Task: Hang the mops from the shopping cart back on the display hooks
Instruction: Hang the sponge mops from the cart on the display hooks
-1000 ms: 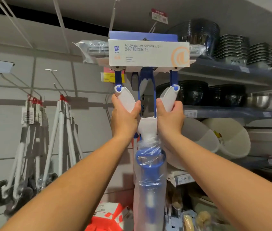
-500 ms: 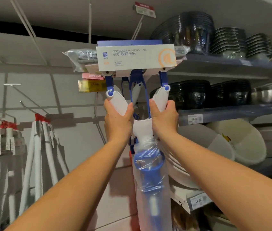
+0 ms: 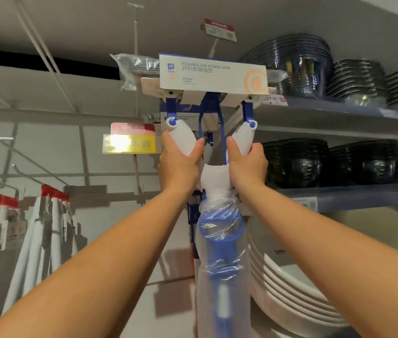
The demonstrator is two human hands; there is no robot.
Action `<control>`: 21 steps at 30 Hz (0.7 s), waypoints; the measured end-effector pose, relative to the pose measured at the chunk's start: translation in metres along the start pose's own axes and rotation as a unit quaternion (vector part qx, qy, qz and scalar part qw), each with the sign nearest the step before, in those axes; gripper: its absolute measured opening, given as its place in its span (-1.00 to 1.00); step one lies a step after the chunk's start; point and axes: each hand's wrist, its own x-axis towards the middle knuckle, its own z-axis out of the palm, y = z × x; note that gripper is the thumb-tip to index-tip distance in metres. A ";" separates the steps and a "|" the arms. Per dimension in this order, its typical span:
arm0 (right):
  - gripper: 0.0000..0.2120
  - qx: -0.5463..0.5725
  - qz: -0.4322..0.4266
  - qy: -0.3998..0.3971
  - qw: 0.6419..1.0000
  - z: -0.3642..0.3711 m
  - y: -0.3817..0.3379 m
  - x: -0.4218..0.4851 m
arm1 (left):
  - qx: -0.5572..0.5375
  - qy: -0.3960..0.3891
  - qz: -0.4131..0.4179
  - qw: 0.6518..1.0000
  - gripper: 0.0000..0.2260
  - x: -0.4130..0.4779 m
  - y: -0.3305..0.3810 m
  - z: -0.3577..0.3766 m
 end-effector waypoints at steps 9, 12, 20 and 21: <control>-0.60 0.010 -0.023 -0.015 1.000 0.006 -0.008 0.061 | 0.009 0.021 0.024 0.999 -0.49 0.041 0.018 0.034; -0.54 0.018 -0.033 -0.020 0.999 0.014 -0.014 0.078 | 0.016 0.033 0.038 0.999 -0.48 0.057 0.023 0.039; -0.49 0.028 -0.015 -0.041 0.999 0.040 -0.011 0.103 | 0.049 0.046 0.044 0.997 -0.48 0.089 0.012 0.049; -0.49 0.024 -0.016 -0.042 0.999 0.042 -0.008 0.103 | 0.051 0.048 0.044 0.997 -0.48 0.090 0.009 0.050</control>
